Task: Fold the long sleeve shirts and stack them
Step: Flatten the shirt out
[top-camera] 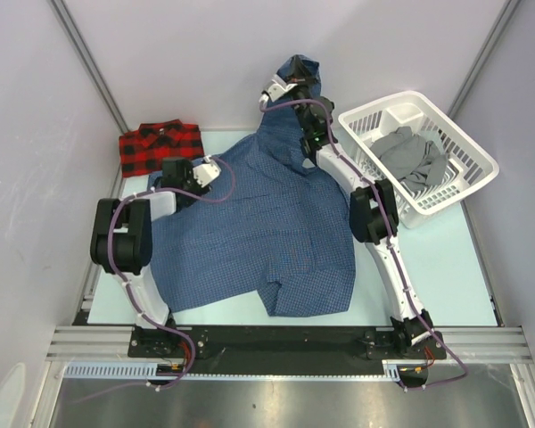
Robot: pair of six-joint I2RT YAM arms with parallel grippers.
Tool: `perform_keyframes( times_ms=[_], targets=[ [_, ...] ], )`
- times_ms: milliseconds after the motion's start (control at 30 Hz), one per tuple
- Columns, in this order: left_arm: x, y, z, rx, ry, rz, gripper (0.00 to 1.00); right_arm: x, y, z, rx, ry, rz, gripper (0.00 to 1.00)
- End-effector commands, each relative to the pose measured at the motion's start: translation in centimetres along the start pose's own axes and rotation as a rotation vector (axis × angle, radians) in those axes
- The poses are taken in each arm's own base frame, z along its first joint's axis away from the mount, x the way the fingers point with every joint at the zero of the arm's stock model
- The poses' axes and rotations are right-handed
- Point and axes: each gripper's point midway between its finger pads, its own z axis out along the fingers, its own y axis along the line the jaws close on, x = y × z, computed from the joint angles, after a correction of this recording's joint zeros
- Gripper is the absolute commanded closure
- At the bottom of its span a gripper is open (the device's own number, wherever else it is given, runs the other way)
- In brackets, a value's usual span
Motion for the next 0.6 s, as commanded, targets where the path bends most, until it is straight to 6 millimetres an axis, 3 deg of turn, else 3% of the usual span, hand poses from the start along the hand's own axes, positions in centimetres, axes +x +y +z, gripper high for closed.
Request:
perform_keyframes(
  times_ms=[0,167,300,333,367,433,567],
  targets=[
    [-0.3,5.5,0.8,-0.219,0.021,0.060,0.29,-3.7,-7.1,0.8,0.146,-0.097,0.022,1.00],
    [1.2,6.5,1.8,-0.287,0.081,0.065,0.38,-4.0,-8.1,1.2,0.166,-0.120,0.015,1.00],
    [0.4,8.6,0.8,-0.317,0.061,0.053,0.47,-4.1,-9.7,1.5,0.185,-0.149,-0.015,1.00],
    [1.5,9.8,0.4,-0.329,0.077,0.033,0.51,-4.3,-11.0,1.7,0.208,-0.163,-0.029,1.00],
    [1.7,10.6,0.0,-0.332,0.072,0.024,0.61,-4.0,-10.7,1.7,0.198,-0.177,-0.050,1.00],
    [1.7,11.5,-0.2,-0.310,0.080,0.012,0.70,-4.0,-12.1,1.8,0.219,-0.208,-0.084,1.00],
    [1.5,12.7,-0.4,-0.265,0.075,0.009,0.90,-3.8,-12.5,1.7,0.207,-0.274,-0.129,1.00]
  ],
)
